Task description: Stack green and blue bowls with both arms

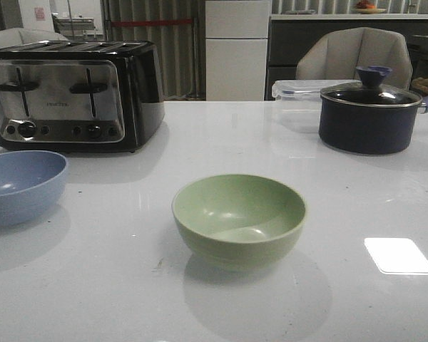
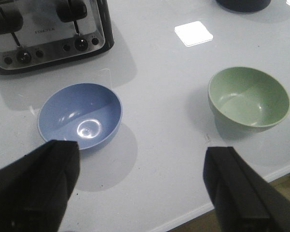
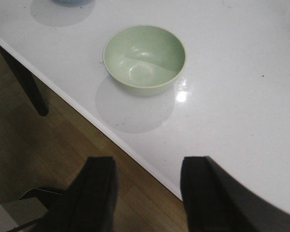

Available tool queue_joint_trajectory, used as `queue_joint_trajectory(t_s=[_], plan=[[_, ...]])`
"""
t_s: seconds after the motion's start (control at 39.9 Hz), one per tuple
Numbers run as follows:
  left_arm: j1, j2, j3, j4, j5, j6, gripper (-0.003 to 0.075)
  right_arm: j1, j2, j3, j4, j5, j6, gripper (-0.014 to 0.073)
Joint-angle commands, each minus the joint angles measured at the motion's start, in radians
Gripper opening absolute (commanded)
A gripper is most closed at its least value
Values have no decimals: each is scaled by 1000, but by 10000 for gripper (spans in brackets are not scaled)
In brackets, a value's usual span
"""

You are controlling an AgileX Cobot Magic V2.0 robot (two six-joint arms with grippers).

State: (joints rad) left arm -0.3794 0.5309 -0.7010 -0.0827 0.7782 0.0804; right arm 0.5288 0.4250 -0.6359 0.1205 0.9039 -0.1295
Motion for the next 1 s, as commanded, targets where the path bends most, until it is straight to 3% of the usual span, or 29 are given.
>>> queue_joint_trajectory(t_s=[0.0, 0.23, 0.38, 0.63, 0.8, 0.98], plan=[[-8, 11, -27, -21, -94, 2, 581, 1, 4, -25, 1, -73, -15, 426], [-8, 11, -27, -44, -138, 0, 581, 1, 4, -25, 1, -73, -15, 426], [-8, 62, -53, 8, -57, 0, 581, 1, 4, -25, 1, -73, -15, 426], [-8, 302, -153, 55, 169, 0, 581, 1, 4, -25, 1, -73, -15, 426], [7, 490, -201, 99, 176, 0, 581, 1, 4, -25, 1, -72, -15, 426], [121, 670, -276, 96, 174, 0, 581, 1, 4, -25, 1, -72, -15, 426]])
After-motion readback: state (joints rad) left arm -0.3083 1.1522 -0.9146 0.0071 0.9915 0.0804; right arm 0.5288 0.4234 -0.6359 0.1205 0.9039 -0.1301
